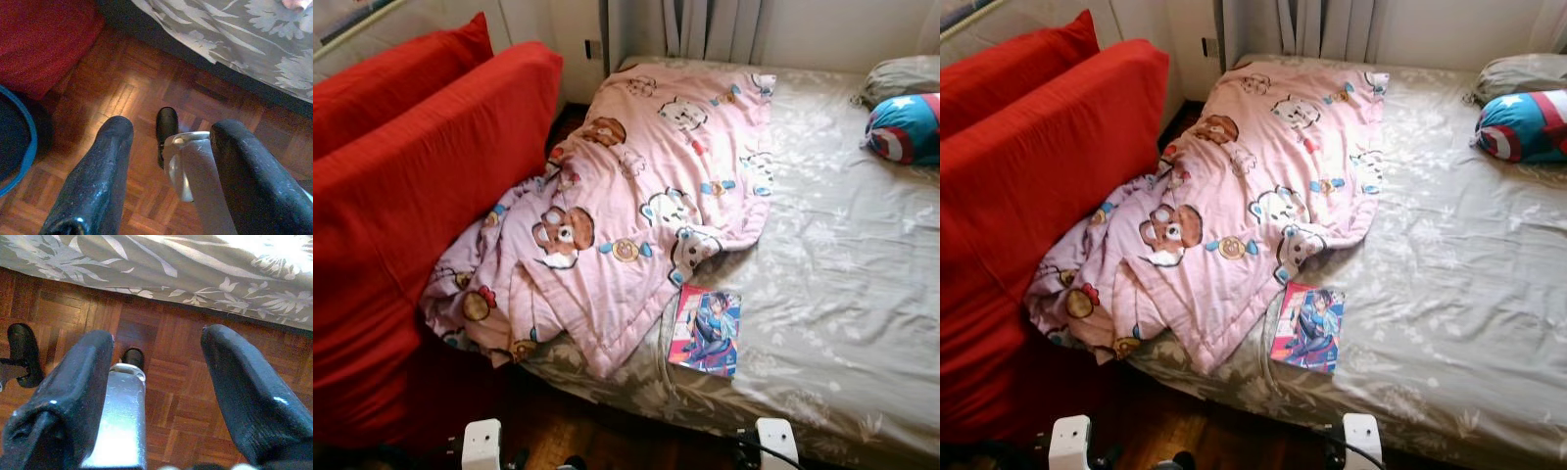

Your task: Clean up the room

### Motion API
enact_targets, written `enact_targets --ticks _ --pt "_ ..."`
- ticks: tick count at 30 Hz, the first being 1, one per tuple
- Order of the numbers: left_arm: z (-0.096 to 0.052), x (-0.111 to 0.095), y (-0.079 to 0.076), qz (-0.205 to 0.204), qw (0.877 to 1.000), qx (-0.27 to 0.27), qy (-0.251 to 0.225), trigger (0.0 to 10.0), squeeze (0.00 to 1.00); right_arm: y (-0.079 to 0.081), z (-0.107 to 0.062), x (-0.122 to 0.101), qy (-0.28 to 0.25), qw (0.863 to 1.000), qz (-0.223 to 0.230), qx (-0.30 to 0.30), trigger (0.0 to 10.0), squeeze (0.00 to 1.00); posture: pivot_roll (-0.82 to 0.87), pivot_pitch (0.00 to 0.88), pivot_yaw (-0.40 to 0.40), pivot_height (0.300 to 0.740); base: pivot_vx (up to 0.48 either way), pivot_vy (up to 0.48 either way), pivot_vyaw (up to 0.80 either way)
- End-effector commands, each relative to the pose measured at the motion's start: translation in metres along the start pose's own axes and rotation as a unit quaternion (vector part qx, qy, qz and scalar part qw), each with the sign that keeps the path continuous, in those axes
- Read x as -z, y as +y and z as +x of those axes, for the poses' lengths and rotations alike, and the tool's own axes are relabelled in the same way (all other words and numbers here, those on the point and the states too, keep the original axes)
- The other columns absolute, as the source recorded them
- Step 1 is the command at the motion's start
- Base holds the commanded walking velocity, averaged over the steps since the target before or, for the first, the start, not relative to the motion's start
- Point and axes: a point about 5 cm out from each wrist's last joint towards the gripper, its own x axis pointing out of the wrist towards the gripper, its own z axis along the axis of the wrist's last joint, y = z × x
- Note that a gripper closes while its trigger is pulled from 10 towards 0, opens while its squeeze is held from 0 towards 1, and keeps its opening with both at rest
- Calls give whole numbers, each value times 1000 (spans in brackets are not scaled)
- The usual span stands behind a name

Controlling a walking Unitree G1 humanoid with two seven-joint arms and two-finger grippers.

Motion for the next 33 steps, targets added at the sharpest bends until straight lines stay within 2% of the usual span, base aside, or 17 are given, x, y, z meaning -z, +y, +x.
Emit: enact_targets --ticks 1,6,12,33 --pt "-2 7 2 -6 1000 -6 10 10000 0 1 -2 8 12 1000 1 -2 10000 0 -6 161 -23 740 0 0 0" --pt "-2 7 1 -8 1000 -4 10 10000 0 0 -1 7 14 1000 -20 -8 10000 0 -6 161 -30 740 0 0 0" --pt "-2 8 1 -9 1000 -4 12 10000 0 2 -1 6 13 1000 -18 -10 10000 0 -8 162 -32 740 0 0 642" --pt "-2 6 0 2 1000 2 8 10000 0 4 0 2 4 1000 -11 -11 10000 0 -5 164 -28 740 211 0 0"
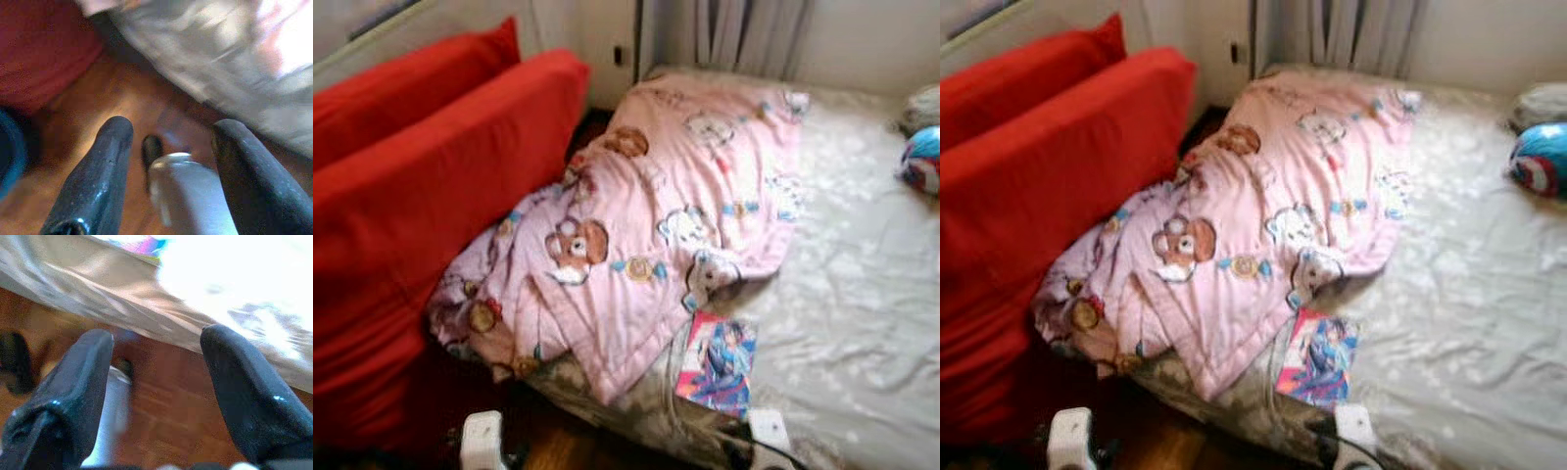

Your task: Clean up the room

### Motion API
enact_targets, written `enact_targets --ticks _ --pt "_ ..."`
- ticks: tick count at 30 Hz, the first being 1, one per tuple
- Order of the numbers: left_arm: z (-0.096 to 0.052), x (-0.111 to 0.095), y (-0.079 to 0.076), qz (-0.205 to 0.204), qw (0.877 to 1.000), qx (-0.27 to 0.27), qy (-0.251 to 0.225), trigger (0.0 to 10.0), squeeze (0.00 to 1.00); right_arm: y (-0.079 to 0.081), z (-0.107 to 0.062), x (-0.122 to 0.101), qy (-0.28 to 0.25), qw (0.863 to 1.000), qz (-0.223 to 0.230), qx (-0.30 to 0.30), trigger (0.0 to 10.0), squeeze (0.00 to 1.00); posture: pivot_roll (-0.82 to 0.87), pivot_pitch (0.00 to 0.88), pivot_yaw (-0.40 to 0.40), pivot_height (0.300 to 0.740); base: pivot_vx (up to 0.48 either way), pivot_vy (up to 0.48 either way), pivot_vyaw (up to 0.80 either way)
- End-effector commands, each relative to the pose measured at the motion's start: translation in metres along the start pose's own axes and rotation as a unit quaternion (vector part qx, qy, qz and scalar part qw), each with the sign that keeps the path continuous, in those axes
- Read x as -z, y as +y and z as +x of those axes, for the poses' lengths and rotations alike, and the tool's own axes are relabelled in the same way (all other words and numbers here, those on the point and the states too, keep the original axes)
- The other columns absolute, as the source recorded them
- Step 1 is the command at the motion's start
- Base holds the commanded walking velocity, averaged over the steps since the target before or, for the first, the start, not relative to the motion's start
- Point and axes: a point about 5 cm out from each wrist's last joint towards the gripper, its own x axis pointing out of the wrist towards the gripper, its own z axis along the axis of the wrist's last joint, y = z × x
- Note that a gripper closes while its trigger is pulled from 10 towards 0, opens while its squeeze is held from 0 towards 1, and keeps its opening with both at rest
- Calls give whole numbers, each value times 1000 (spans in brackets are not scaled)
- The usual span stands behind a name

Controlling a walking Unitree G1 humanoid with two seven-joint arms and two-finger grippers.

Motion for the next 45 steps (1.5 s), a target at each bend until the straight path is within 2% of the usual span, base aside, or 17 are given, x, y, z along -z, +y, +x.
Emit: enact_targets --ticks 1,4,11,16,17,19,20,21,22,25,27,30,33,38,45 --pt "-7 11 16 6 1000 -18 14 10000 0 14 3 -12 -21 1000 10 -17 10000 0 -5 165 -26 740 0 0 0" --pt "-8 9 16 6 1000 -15 2 10000 0 15 3 -16 -33 999 20 -18 10000 0 -2 167 -25 740 0 0 0" --pt "-9 3 15 9 999 -1 -43 10000 0 17 5 -39 -91 995 15 -34 10000 0 -3 176 -25 740 0 0 0" --pt "-11 -6 14 3 995 1 -97 10000 0 16 4 -70 -162 985 32 -45 10000 0 2 183 -24 740 0 0 0" --pt "-9 -35 10 10 986 11 -168 10000 0 15 3 -75 -178 982 38 -46 10000 0 6 185 -25 740 0 0 0" --pt "-10 -53 9 13 977 16 -211 10000 0 15 3 -80 -193 979 47 -47 10000 0 11 187 -24 740 0 0 0" --pt "-13 -65 9 14 969 19 -246 10000 0 15 1 -88 -218 973 60 -47 10000 0 21 187 -20 740 0 0 0" --pt "-13 -65 9 14 969 19 -246 10000 0 15 1 -88 -218 973 60 -47 10000 0 21 187 -20 740 0 0 0" --pt "-17 -76 8 16 961 25 -275 10000 0 17 -1 -95 -244 966 73 -48 10000 0 17 188 -16 740 0 0 0" --pt "-26 -96 5 18 947 31 -320 10000 0 21 -4 -103 -280 955 85 -56 10000 0 5 183 -14 740 0 0 0" --pt "-35 -113 2 13 934 39 -354 10000 0 24 -13 -117 -332 937 90 -56 10000 0 2 178 -14 740 0 0 0" --pt "-41 -124 -2 16 927 44 -371 10000 0 25 -18 -122 -356 928 94 -50 10000 0 4 175 -15 740 0 0 0" --pt "-43 -128 -7 13 923 47 -381 10000 0 26 -19 -118 -355 929 91 -51 10000 0 22 162 -14 740 0 0 0" --pt "-49 -126 -10 10 929 53 -366 10000 0 33 -20 -119 -354 930 89 -52 10000 0 10 142 -10 740 0 0 0" --pt "-48 -129 -21 3 930 63 -362 10000 0 30 -23 -126 -362 927 82 -50 10000 0 6 125 -9 710 0 0 0"
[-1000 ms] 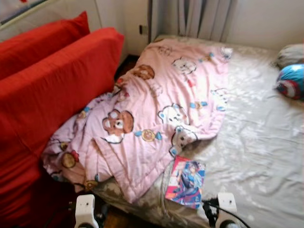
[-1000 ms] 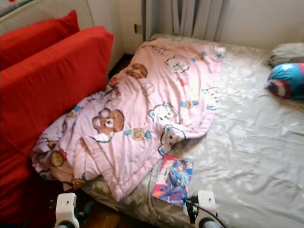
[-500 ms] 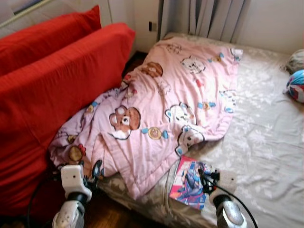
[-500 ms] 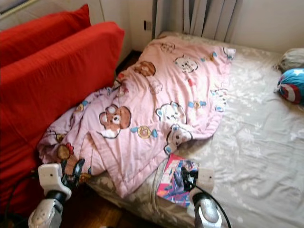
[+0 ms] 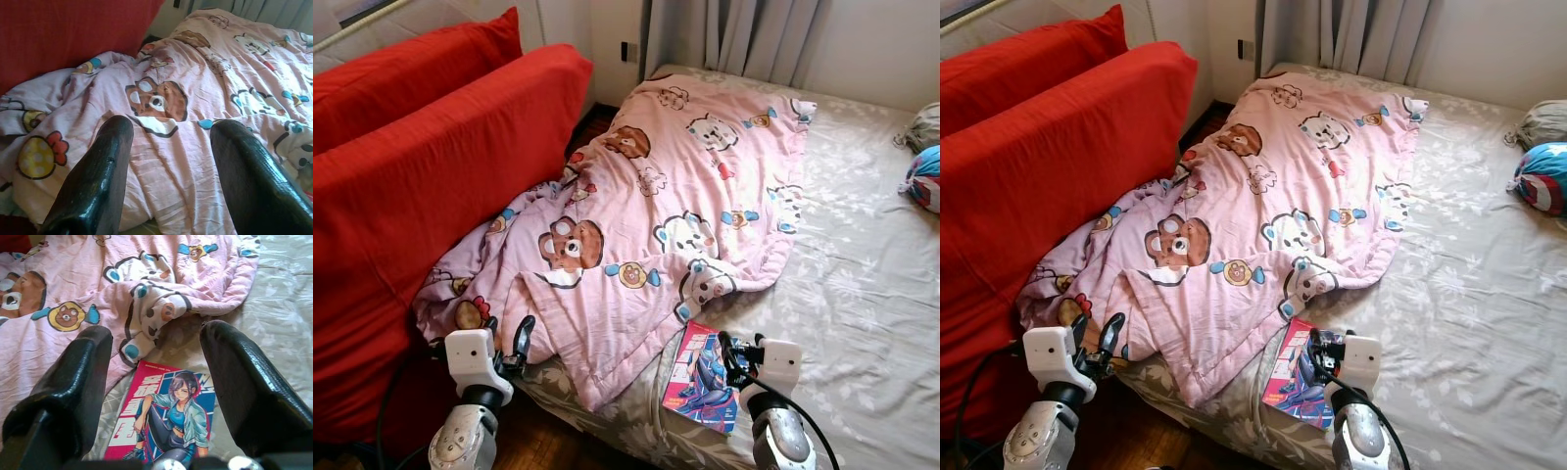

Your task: Clean up the room

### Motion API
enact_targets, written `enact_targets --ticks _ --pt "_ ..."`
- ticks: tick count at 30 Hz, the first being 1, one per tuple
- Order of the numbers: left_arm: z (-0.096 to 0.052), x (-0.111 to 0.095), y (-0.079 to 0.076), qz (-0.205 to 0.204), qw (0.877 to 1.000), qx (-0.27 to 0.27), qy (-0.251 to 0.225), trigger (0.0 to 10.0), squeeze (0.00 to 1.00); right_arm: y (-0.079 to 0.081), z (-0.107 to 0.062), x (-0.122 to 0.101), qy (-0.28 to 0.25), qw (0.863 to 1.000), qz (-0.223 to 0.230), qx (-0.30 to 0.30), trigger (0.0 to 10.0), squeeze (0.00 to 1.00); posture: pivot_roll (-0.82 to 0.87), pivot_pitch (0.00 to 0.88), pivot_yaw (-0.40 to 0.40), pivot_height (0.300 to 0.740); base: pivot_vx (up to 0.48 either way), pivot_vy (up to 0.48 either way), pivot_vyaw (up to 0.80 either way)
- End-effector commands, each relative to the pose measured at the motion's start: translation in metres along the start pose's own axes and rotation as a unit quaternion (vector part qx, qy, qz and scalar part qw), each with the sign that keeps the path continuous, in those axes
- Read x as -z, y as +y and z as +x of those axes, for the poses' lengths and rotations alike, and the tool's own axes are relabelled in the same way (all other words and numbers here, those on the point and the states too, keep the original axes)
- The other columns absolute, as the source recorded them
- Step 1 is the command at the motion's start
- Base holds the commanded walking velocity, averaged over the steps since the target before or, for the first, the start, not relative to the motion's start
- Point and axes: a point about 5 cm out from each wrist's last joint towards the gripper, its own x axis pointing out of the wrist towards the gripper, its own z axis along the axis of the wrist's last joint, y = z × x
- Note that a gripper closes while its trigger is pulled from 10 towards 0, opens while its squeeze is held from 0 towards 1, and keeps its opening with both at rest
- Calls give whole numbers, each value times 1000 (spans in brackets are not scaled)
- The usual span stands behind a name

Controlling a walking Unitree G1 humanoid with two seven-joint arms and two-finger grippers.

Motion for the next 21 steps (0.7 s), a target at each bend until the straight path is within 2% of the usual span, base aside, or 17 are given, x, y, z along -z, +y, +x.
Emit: enact_targets --ticks 1,3,6,12,17,21 --pt "0 -1 -2 -3 1000 2 6 10000 0 -3 -3 2 2 1000 1 6 10000 0 6 125 -8 710 0 0 0" --pt "1 -1 -3 -4 1000 3 9 10000 0 -3 -3 1 -3 1000 10 9 10000 0 6 125 -8 710 0 0 0" --pt "2 -3 -3 -4 1000 0 10 10000 0 0 -2 -1 0 1000 9 6 10000 0 11 163 -15 710 0 0 0" --pt "4 -3 -6 -1 1000 4 12 10000 0 5 0 -1 5 1000 -2 -5 10000 0 12 184 -15 710 0 0 0" --pt "6 -5 -7 -3 1000 4 12 10000 0 5 -2 0 1 1000 8 -4 10000 0 10 195 -11 680 0 0 0" --pt "9 -5 -7 -1 1000 4 14 10000 0 4 -1 -4 -11 1000 27 2 10000 0 12 199 -11 680 0 0 0"
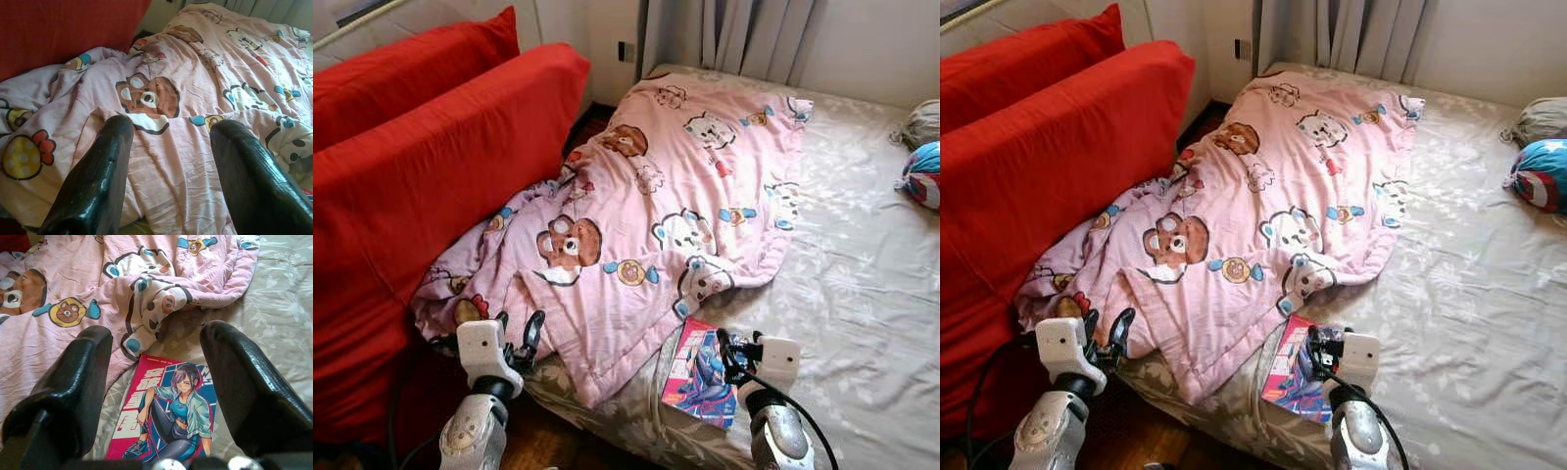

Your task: Clean up the room

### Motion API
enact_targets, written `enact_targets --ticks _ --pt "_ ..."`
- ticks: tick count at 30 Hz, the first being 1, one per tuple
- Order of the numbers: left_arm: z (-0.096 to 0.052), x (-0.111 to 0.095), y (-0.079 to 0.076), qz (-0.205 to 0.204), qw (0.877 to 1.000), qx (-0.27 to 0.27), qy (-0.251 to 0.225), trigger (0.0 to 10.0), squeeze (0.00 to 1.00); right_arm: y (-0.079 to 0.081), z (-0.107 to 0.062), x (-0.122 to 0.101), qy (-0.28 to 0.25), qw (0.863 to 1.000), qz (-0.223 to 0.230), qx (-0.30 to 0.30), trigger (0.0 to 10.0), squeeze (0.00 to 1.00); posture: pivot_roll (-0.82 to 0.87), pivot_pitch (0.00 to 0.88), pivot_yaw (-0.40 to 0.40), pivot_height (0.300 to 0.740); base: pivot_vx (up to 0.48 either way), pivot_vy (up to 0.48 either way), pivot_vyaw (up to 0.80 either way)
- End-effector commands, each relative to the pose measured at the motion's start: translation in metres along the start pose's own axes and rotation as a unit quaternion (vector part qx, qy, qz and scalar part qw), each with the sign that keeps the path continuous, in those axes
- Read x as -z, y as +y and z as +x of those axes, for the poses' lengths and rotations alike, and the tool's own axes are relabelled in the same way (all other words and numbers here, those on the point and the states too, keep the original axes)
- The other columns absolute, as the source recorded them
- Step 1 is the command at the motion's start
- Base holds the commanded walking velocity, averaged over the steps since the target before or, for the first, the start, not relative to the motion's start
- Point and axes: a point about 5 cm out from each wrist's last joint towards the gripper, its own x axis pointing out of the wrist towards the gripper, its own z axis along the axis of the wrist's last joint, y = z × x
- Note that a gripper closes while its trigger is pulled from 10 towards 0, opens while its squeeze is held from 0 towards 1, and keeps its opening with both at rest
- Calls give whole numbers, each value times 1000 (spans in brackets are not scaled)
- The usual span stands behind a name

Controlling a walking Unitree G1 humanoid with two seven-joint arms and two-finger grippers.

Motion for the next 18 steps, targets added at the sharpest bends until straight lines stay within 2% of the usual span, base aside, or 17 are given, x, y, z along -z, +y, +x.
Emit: enact_targets --ticks 1,8,12,18 --pt "-2 4 2 2 1000 -4 13 10000 0 -3 -1 -2 -9 1000 15 9 10000 0 12 199 -11 680 0 0 0" --pt "0 3 -1 0 1000 -3 11 10000 0 -4 2 -3 -1 1000 2 7 10000 0 11 197 -13 680 0 0 0" --pt "0 3 -2 0 1000 -2 12 10000 0 -2 2 0 13 1000 5 2 10000 0 13 198 -15 675 0 0 0" --pt "-1 4 -2 0 1000 -3 13 10000 0 -2 1 1 8 1000 12 1 10000 0 17 199 -15 665 0 0 0"
